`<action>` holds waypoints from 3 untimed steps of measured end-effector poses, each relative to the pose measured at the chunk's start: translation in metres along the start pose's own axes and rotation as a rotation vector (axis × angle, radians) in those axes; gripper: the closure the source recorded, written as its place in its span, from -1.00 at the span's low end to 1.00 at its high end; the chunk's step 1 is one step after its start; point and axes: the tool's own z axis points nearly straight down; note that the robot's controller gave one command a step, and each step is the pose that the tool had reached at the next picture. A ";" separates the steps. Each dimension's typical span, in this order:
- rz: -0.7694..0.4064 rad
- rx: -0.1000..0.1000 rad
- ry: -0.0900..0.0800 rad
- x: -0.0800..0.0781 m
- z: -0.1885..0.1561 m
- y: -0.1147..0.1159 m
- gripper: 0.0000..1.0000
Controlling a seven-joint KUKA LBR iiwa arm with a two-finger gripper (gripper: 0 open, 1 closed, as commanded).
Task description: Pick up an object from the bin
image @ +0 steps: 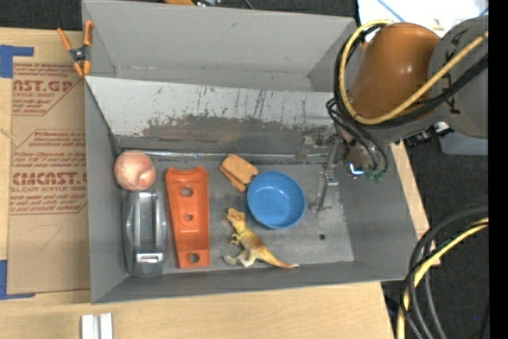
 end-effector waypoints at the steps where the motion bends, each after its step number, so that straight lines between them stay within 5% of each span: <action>1: 0.000 0.000 0.000 0.000 0.000 0.000 1.00; 2: 0.000 0.000 0.000 0.000 0.000 0.000 1.00; 3: -0.035 0.002 -0.014 -0.042 -0.086 -0.001 1.00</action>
Offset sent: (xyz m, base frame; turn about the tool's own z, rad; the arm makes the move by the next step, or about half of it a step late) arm 0.0000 0.0000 0.0000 0.0000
